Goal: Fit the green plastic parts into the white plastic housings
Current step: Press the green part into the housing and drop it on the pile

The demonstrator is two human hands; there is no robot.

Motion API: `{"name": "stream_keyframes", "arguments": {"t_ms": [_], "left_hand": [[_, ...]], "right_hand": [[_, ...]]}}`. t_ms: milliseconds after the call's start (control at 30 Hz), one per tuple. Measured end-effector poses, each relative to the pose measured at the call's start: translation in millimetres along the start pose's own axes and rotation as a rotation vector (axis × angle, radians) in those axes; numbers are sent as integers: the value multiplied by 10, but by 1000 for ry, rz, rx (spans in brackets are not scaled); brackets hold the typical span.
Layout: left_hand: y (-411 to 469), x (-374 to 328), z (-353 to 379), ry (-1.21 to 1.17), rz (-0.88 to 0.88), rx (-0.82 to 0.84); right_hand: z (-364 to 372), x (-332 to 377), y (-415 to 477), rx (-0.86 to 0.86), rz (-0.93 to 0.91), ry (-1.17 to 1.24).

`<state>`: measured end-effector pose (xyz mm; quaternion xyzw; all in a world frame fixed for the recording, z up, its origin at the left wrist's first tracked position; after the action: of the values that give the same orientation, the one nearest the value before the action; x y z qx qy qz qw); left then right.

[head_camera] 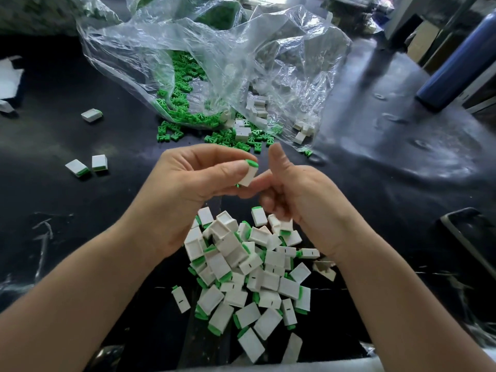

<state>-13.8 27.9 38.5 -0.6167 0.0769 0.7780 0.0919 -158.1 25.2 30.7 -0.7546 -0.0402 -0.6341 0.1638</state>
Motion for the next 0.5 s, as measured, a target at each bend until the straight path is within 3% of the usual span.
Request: {"name": "stream_keyframes", "arguments": {"t_ms": [67,167,367,500], "left_hand": [[-7,-21,-34,102,3,7],[-51,-13,40,265,-31,173],[-83,84,114,452,-115,302],[-45,64,71,407,-75,120]], "right_hand": [[-151,-27,56,-250,-78,-253],[-373,-88,154,-555,-160,-637],[-385,-302,327,-437,-92,-856],[-415,-293,338,-477,-89,-837]]}}
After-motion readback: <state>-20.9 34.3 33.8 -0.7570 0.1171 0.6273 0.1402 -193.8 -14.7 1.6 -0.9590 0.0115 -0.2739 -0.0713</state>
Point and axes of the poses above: each hand's wrist, its own y-axis towards the middle knuckle, its own z-axis out of the palm, x = y × z, the point moved 3 cm from there along y, towards the middle knuckle
